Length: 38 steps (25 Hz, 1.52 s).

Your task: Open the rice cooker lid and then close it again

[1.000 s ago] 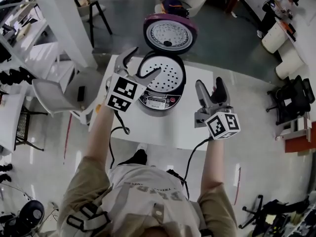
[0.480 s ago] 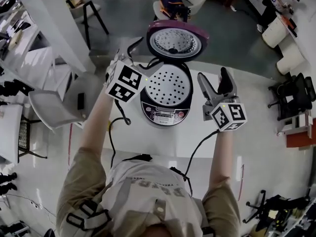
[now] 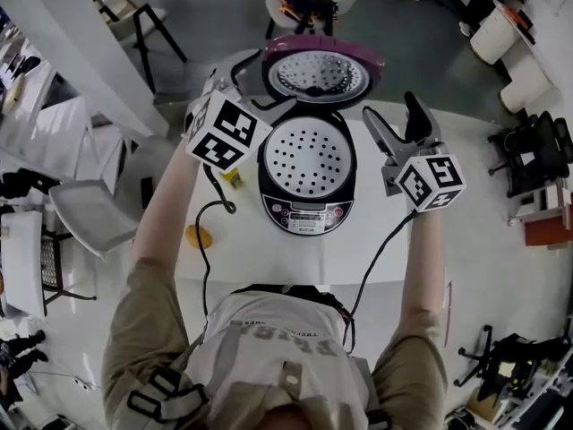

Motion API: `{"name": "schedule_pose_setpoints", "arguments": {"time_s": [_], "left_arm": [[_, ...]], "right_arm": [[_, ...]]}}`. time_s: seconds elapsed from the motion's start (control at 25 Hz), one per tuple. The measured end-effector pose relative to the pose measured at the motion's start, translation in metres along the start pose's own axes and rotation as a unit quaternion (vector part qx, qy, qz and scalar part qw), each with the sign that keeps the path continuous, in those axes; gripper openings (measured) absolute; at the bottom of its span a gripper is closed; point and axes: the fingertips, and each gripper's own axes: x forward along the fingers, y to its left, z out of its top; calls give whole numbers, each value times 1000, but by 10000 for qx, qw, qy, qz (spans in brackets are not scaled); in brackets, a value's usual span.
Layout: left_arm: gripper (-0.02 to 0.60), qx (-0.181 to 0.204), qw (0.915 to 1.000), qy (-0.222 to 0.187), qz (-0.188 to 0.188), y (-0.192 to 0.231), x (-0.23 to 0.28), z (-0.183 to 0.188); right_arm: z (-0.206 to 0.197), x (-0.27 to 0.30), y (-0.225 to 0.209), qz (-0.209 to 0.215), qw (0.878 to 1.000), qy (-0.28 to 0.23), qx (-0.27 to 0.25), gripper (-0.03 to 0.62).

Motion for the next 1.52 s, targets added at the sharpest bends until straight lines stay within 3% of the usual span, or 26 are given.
{"name": "schedule_pose_setpoints", "arguments": {"time_s": [0.36,0.6,1.12,1.52], "left_arm": [[425,523,9971,477,-265,10,25,-3],[425,777,9940,702,-317,15,39,-3],[425,1327,9789,1376,-727,21,67,-23],[426,1527,9705,1643,-887,15,84,-34]], "right_arm": [[-1,32,-10,430,9953,557,-668,410],[-3,58,-12,819,9849,886,-1241,411],[-27,100,-11,1543,9352,1883,-2571,431],[-42,103,-10,1792,9191,2130,-2789,433]]}}
